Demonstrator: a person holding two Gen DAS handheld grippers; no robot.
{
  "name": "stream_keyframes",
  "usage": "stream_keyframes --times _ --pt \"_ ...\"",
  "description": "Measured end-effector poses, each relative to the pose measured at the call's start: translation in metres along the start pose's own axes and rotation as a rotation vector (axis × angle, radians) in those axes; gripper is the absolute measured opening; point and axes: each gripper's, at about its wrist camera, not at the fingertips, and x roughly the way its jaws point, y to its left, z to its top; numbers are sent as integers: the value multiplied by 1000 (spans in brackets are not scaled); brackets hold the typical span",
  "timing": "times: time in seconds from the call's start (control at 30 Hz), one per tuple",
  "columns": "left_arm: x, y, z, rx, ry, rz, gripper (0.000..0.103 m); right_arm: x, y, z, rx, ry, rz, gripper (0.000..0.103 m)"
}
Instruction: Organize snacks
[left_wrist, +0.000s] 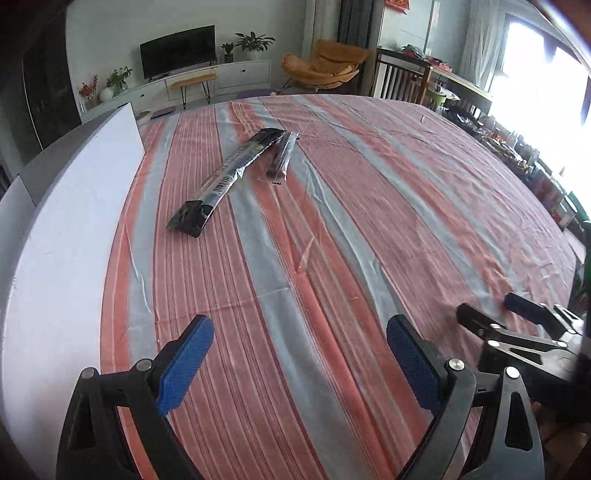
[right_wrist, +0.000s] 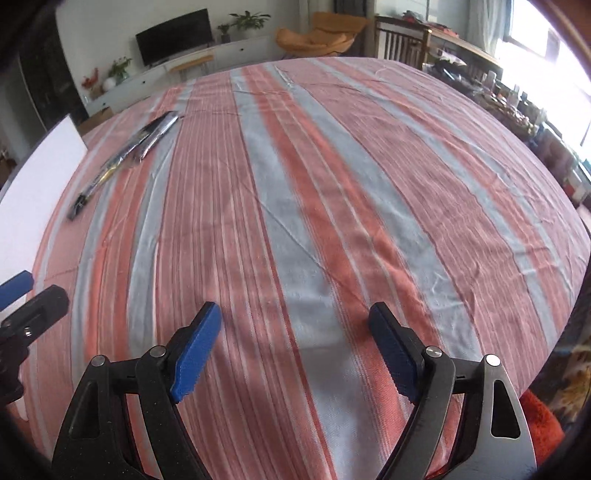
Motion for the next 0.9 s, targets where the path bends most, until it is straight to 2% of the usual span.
stream_keyframes --times 0.1,0.23,0.33,0.47,0.9 --pt "23 4 -2 5 24 49 94 -6 0 -4 4 -3 2 85" --pt "41 8 -7 -14 44 62 95 -9 6 -10 -26 1 -27 87" --pt "38 8 -10 -9 21 63 96 -11 4 -12 -19 -5 -33 88" --pt "39 12 -11 -19 14 61 103 -11 4 -12 -19 -4 -31 89" --pt "41 12 -11 -21 8 69 103 -12 3 -13 -19 -3 -33 89"
